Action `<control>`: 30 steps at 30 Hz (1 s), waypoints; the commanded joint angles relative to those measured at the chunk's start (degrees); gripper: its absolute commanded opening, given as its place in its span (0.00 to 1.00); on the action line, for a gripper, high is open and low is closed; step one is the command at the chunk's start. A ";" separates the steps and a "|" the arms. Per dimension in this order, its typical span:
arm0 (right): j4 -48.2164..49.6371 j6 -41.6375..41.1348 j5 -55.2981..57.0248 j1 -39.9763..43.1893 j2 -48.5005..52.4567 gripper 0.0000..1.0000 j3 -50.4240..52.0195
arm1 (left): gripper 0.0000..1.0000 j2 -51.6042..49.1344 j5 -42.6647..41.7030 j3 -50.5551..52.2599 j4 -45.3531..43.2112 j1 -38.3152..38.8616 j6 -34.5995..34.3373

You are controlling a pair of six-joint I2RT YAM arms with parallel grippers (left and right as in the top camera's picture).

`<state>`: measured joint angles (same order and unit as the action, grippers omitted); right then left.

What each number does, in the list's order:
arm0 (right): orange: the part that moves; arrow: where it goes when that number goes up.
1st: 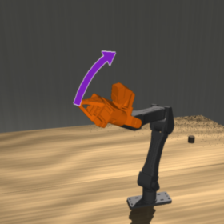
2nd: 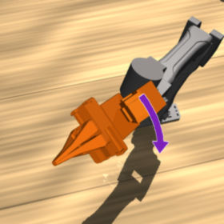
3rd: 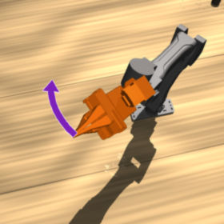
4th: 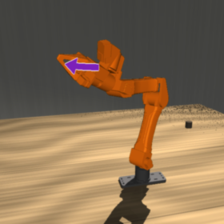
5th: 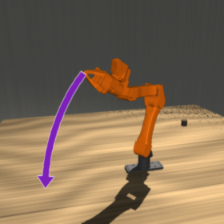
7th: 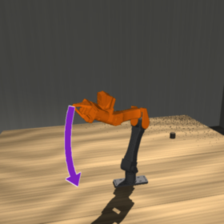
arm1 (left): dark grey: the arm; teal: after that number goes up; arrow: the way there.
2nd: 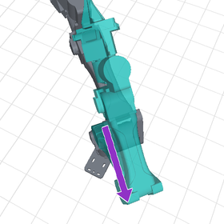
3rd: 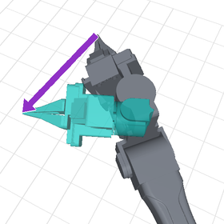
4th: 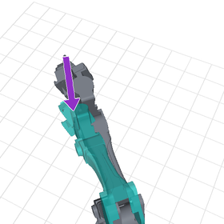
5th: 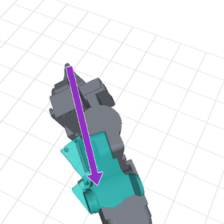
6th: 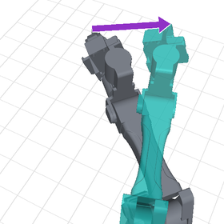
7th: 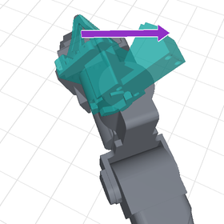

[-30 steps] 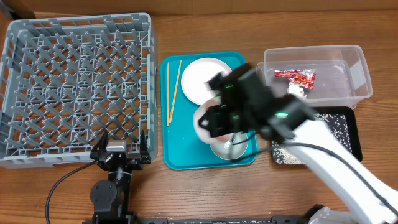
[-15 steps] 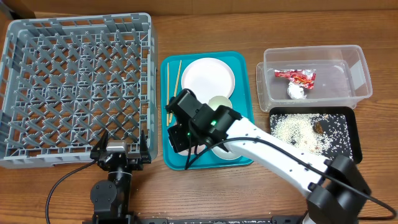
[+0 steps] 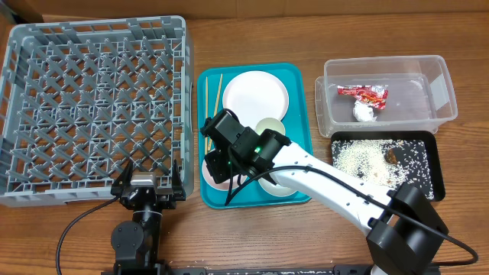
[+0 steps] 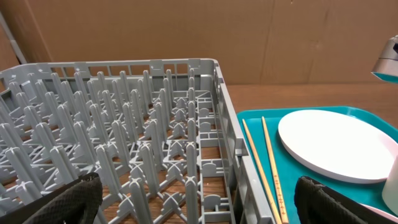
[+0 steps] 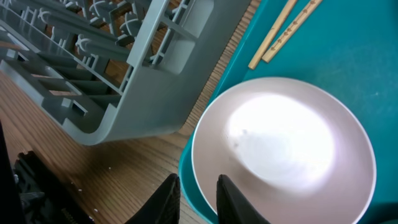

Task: Sort waste into correct bins and load items into the dishwasher
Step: 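Return the emptied bowl with the right gripper onto the teal tray, then grasp the white cup on the teal tray with the right gripper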

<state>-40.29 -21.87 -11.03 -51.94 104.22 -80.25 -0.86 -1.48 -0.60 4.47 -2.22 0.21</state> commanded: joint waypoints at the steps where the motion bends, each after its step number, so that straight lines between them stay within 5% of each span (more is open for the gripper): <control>1: 0.35 0.92 0.94 -0.13 -0.15 0.23 -0.98 | 1.00 0.52 0.15 0.33 -0.04 0.33 1.07; 6: -2.10 0.87 0.48 0.83 -0.68 0.23 -3.02 | 1.00 0.52 0.15 0.33 -0.04 0.33 1.07; 15: -21.35 -3.45 0.59 9.25 -4.37 0.26 -16.98 | 1.00 0.52 0.15 0.33 -0.07 0.33 1.07; 30: -22.53 -20.76 2.05 12.50 -1.55 0.27 -6.86 | 1.00 0.52 0.15 0.33 -0.04 0.33 1.07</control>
<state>-63.68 -37.82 -10.02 -39.40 102.32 -88.60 -0.86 -1.48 -0.60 4.47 -2.22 0.21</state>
